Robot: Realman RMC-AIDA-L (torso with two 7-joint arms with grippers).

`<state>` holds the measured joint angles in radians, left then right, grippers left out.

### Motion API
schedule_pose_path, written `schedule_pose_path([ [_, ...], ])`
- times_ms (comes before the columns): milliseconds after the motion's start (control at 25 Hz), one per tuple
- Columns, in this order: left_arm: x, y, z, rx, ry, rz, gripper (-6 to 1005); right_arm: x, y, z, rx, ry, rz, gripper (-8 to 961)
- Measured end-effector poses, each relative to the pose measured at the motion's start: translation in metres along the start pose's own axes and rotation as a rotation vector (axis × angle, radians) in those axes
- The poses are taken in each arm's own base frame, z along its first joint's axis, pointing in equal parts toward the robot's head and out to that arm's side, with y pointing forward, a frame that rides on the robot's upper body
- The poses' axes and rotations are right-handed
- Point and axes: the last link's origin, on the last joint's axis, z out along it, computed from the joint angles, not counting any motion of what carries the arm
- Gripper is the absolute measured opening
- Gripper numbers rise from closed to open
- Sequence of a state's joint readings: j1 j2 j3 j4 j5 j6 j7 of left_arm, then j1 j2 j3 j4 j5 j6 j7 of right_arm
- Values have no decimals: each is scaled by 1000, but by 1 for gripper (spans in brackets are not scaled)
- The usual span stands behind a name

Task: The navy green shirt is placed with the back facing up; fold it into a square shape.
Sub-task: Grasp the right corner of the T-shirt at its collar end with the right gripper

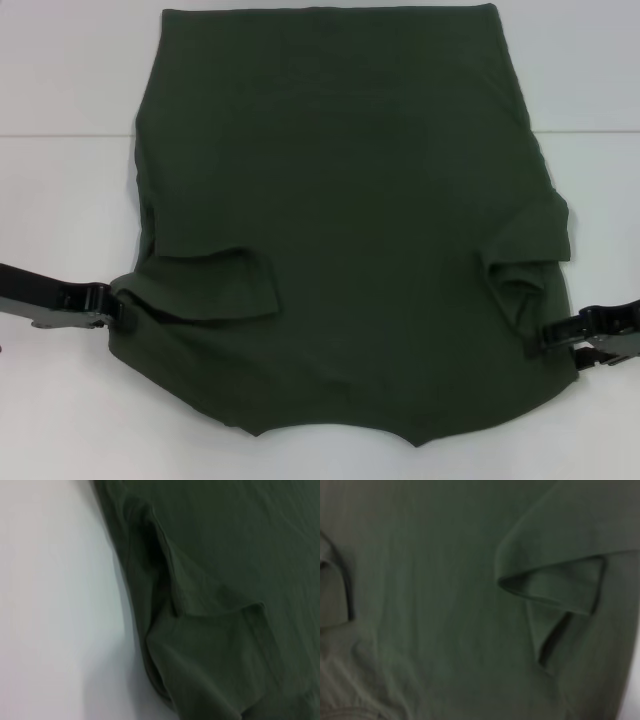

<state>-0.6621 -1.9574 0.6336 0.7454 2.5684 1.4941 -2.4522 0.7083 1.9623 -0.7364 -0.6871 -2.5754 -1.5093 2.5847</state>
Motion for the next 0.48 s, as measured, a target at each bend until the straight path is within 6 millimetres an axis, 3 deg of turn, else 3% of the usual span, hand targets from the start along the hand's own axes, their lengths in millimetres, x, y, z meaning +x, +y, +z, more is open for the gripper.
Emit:
schedule_pose_path([
  [480,2,1,-2,-34,35,2,28,-4,11,6,-20,-1,-56,895],
])
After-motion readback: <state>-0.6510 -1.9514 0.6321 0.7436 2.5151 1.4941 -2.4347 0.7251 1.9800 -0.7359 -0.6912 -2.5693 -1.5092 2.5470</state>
